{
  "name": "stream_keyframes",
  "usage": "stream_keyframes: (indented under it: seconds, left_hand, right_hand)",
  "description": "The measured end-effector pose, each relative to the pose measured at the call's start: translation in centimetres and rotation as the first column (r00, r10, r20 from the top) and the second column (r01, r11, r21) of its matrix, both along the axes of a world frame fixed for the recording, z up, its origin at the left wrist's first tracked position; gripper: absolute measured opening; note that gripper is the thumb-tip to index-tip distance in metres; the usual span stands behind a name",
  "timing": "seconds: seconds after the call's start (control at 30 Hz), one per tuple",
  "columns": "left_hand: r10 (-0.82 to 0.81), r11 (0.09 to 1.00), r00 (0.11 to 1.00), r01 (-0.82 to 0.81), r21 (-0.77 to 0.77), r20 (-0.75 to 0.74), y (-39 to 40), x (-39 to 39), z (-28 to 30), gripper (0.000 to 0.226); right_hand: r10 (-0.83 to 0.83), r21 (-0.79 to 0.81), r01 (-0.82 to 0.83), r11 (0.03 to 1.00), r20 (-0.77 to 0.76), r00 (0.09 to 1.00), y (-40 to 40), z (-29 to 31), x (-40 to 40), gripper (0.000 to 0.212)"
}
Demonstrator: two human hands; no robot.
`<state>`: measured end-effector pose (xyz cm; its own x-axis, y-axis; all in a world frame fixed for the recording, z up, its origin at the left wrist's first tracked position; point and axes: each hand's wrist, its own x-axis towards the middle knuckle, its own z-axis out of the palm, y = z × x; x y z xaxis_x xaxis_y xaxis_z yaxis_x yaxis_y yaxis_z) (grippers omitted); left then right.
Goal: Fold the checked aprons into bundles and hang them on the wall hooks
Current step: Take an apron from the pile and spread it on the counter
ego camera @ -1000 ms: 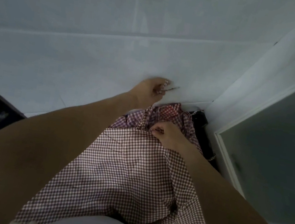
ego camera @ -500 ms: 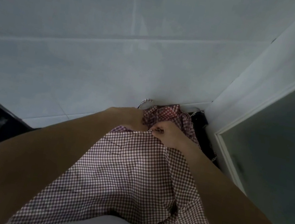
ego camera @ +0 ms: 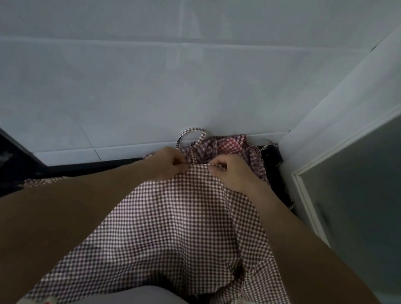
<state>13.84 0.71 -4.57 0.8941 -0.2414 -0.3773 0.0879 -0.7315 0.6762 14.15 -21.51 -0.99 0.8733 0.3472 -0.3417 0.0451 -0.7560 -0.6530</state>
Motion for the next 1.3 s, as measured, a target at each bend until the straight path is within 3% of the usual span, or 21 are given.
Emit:
stream_keyframes:
  seconds: [0.13,0.23,0.37,0.5,0.53,0.63,0.7,0.8,0.93,1.03,1.1,1.17,1.23,1.3]
  left_hand:
    - [0.126,0.992,0.992,-0.127,0.019,0.028,0.7,-0.2,-0.5,0.011]
    - [0.172,0.984,0.984,-0.174,0.031,0.050,1.3,-0.1,-0.4,0.008]
    - [0.214,0.974,0.974,-0.218,0.055,0.073,1.9,0.3,-0.3,0.010]
    - [0.188,0.975,0.978,-0.198,0.102,0.094,2.4,0.7,0.0,0.012]
    - [0.176,0.975,0.979,-0.187,0.117,0.100,2.4,0.7,0.0,0.014]
    - [0.157,0.973,0.980,-0.175,0.152,0.126,2.3,0.8,0.2,0.017]
    - [0.161,0.968,0.978,-0.182,0.171,0.132,2.3,0.8,0.3,0.017]
    - [0.161,0.963,0.980,-0.182,0.196,0.119,2.7,0.6,0.5,0.016]
    - [0.222,0.947,0.965,-0.248,0.202,0.142,4.5,0.3,0.6,0.018]
    - [0.281,0.929,0.948,-0.307,0.207,0.148,6.0,0.3,0.7,0.019]
    - [0.295,0.919,0.944,-0.323,0.226,0.148,7.0,0.0,0.8,0.020]
    - [0.283,0.916,0.949,-0.311,0.253,0.141,8.0,-0.4,0.7,0.021]
    - [0.281,0.912,0.949,-0.311,0.267,0.146,8.8,-0.8,0.6,0.021]
    - [0.290,0.908,0.944,-0.323,0.267,0.155,9.0,-1.0,0.6,0.019]
  right_hand:
    - [0.078,-0.203,-0.109,0.973,-0.154,0.985,-1.4,0.4,-0.7,0.042]
    - [-0.023,-0.323,-0.059,0.945,-0.245,0.969,-4.8,1.0,-0.9,0.059]
    - [-0.036,-0.482,-0.177,0.858,-0.400,0.916,-10.7,2.3,-1.3,0.059]
    - [-0.217,-0.575,0.001,0.818,-0.308,0.926,-16.0,3.2,-1.4,0.088]
    - [-0.221,-0.564,0.033,0.825,-0.269,0.937,-17.0,3.6,-1.3,0.085]
    - [-0.186,-0.584,0.000,0.812,-0.259,0.948,-18.6,6.2,-0.3,0.033]
    - [-0.169,-0.619,-0.062,0.783,-0.308,0.936,-19.0,7.6,0.7,0.024]
    - [-0.188,-0.681,-0.107,0.724,-0.343,0.920,-18.9,9.5,1.9,0.027]
    - [-0.243,-0.622,-0.014,0.783,-0.326,0.913,-18.5,10.7,2.6,0.043]
    - [-0.272,-0.330,0.143,0.933,-0.386,0.882,-18.6,10.8,3.0,0.082]
    - [-0.243,-0.197,0.171,0.965,-0.448,0.860,-18.8,11.0,3.3,0.099]
    - [-0.237,-0.174,0.173,0.969,-0.478,0.846,-18.8,11.7,3.7,0.086]
    - [-0.202,-0.331,0.064,0.941,-0.403,0.892,-18.7,12.4,4.3,0.055]
    - [-0.031,-0.658,-0.097,0.747,-0.181,0.983,-18.7,12.6,5.6,0.044]
